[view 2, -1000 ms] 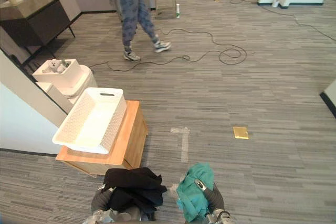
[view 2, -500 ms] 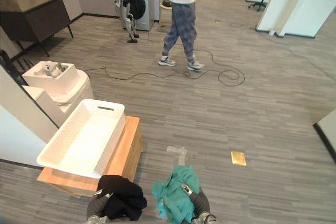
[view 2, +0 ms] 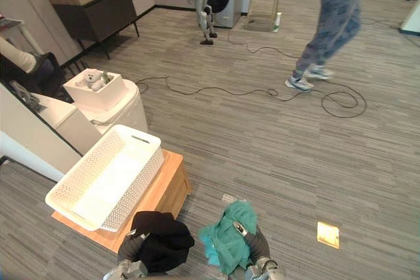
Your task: Tidy the bed and pick cloth on bed and put in laundry
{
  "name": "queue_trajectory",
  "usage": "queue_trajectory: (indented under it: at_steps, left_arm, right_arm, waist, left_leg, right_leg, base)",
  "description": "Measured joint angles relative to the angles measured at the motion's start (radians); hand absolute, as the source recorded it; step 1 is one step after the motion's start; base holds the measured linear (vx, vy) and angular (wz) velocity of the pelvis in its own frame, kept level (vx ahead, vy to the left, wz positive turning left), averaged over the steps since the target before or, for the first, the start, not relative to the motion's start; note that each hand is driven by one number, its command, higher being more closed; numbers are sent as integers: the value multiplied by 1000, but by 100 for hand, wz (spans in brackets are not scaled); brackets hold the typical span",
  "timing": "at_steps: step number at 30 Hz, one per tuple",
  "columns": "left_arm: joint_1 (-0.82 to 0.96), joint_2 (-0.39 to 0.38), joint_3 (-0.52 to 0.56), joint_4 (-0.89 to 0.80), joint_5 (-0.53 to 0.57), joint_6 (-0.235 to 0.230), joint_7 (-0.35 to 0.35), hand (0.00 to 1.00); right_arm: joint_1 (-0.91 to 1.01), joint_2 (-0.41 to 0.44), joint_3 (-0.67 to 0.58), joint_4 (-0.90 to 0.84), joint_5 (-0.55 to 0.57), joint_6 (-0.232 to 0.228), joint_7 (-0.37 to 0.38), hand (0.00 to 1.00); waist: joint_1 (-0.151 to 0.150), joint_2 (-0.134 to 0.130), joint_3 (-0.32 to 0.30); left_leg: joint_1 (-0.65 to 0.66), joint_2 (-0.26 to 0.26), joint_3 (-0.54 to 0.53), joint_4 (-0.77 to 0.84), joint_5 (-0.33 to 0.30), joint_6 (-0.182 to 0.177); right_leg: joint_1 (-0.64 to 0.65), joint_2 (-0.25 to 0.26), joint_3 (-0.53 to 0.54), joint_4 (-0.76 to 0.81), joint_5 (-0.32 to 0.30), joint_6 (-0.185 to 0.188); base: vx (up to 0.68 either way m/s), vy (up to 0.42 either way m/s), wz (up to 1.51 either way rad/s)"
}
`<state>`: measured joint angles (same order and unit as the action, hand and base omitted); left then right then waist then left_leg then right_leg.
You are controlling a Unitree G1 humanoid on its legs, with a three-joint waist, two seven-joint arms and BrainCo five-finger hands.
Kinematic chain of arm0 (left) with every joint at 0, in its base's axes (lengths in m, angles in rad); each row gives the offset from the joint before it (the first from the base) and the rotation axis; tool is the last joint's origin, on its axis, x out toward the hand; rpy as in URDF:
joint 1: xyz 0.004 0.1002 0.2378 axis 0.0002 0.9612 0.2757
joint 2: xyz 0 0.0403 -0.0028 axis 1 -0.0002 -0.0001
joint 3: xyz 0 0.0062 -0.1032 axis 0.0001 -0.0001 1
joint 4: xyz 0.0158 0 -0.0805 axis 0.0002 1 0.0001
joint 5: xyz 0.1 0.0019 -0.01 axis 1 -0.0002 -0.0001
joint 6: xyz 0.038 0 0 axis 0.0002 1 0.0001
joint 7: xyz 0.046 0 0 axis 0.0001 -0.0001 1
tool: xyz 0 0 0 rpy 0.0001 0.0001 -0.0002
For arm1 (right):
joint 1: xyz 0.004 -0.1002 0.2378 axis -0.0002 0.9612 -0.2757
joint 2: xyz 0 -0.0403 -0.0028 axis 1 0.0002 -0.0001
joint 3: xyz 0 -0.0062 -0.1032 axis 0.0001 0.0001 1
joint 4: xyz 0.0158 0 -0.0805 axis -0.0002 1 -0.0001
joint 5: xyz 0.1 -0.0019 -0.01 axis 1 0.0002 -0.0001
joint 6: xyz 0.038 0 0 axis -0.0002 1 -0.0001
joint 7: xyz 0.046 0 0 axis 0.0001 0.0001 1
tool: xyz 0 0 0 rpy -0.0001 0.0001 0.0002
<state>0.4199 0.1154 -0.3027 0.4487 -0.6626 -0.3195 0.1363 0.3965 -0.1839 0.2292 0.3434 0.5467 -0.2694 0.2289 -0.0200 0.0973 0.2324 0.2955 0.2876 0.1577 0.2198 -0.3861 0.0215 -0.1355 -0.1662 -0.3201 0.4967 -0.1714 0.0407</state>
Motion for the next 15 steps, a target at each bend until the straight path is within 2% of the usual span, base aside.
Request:
queue_trajectory:
  at_steps: [1,2,3,4,5,6,7,8,9,10,11,12,13,15]
  left_arm:
    - [32,0,14,2,-25,-5,-4,100]
    - [24,-18,16,6,-35,-3,-7,100]
    - [22,-29,11,4,-35,-3,-8,100]
    - [23,-39,3,2,-33,-7,-10,100]
    - [30,-41,-5,-3,-35,-7,-25,100]
    - [25,-41,-6,-5,-35,-7,-28,100]
    - [22,-42,-6,-25,-35,-7,-27,100]
    - [24,-42,-7,-39,-35,-7,-26,100]
    - [27,-40,-10,-68,-35,-7,-26,100]
    - [24,-40,-13,-72,-35,-7,-25,100]
    - [11,-39,-30,-71,-35,-5,-20,100]
    - [7,-36,-36,-68,-36,1,-18,100]
    - [2,-31,-48,-69,-36,3,-16,100]
    - [6,-23,-52,-76,-42,0,-6,100]
  right_arm:
    - [11,-3,19,-25,-1,0,5,100]
    - [14,-11,21,-27,-3,1,4,100]
    - [19,-21,17,-27,-3,2,5,100]
    - [21,-33,16,-29,-3,3,6,100]
    - [25,-34,2,-32,-3,4,8,100]
    - [24,-34,-7,-32,-3,4,11,100]
    - [22,-34,-22,-32,-3,4,26,100]
    - [22,-34,-27,-32,-3,4,34,100]
    - [22,-31,-26,-32,-4,7,51,100]
    - [22,-29,-25,-32,-5,8,56,100]
    - [23,-28,-25,-31,-22,14,65,100]
    - [28,-28,-24,-31,-23,20,66,100]
    - [31,-27,-24,-32,-23,25,71,100]
    - [32,-21,-15,-35,-23,26,77,100]
  waist:
    - [-16,-33,-8]
    - [-22,-7,-2]
    - [-18,2,-2]
    - [-12,9,0]
    - [-7,16,-3]
    - [-9,15,-2]
    - [-9,13,-1]
    - [-9,13,-2]
    - [-8,15,-3]
    - [-8,16,-4]
    - [-15,10,-20]
    - [-22,1,-35]
    - [-24,-14,-62]
    - [-11,-46,-89]
  left_leg:
    - [-16,13,-8,85,5,72]
    - [-126,66,-4,320,49,78]
    - [-183,89,-5,416,98,90]
    - [-232,111,-7,504,181,97]
    - [-277,83,-1,569,188,38]
    - [-297,56,9,584,162,24]
    - [-326,7,52,583,115,4]
    - [-335,-10,87,569,99,-4]
    - [-338,-29,216,484,92,-10]
    - [-335,-30,287,439,101,-5]
    - [-322,-29,473,345,144,35]
    - [-314,-35,518,318,143,36]
    - [-311,-56,553,280,143,55]
    - [-294,-89,575,217,142,60]
  right_leg:
    - [12,4,3,26,-72,-23]
    - [44,24,-25,12,-89,-30]
    - [64,36,-36,-14,-89,-30]
    - [105,51,-51,-68,-85,-31]
    - [170,49,-58,-147,-77,-43]
    - [189,40,-62,-168,-71,-50]
    - [220,19,-82,-201,-60,-56]
    - [240,14,-99,-218,-56,-60]
    - [300,7,-161,-264,-45,-36]
    - [320,6,-188,-276,-41,-26]
    - [360,4,-250,-287,-48,9]
    - [370,1,-279,-290,-48,14]
    - [371,-7,-310,-293,-45,19]
    - [399,-9,-340,-319,-35,36]
  base:
    - [184,-182,50]
    - [167,-188,45]
    - [140,-178,15]
    - [279,-113,6]
    - [379,-69,18]
    - [378,-18,39]
    - [255,-17,38]
    - [241,1,64]
    - [275,21,64]
    - [367,45,116]
    - [342,45,115]
    - [364,57,144]
    - [306,49,113]
    - [355,51,85]
